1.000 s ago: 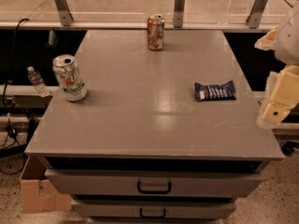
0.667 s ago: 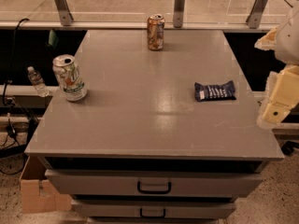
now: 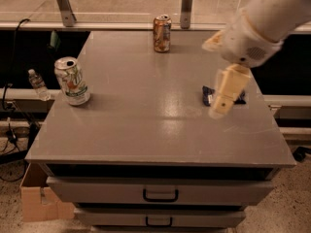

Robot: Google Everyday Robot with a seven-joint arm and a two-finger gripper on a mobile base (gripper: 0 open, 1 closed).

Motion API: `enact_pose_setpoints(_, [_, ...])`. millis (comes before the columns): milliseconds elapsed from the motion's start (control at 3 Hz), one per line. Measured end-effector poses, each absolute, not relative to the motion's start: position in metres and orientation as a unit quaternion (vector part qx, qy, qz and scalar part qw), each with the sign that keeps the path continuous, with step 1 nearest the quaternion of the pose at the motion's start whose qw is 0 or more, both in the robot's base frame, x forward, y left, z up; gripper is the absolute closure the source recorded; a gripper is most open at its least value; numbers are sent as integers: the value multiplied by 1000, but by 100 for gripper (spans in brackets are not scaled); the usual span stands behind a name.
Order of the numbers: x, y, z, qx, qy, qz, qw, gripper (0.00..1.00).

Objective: Move 7up can near rxbar blueberry

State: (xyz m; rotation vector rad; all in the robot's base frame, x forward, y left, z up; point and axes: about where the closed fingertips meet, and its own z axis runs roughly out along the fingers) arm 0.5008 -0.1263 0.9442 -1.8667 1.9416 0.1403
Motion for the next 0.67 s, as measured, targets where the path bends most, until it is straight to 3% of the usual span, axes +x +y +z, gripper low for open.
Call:
enact_pose_setpoints(333, [528, -57, 932, -708, 654, 105, 246, 0])
enact_pose_setpoints(667, [535, -37, 927, -716, 641, 121, 250, 0])
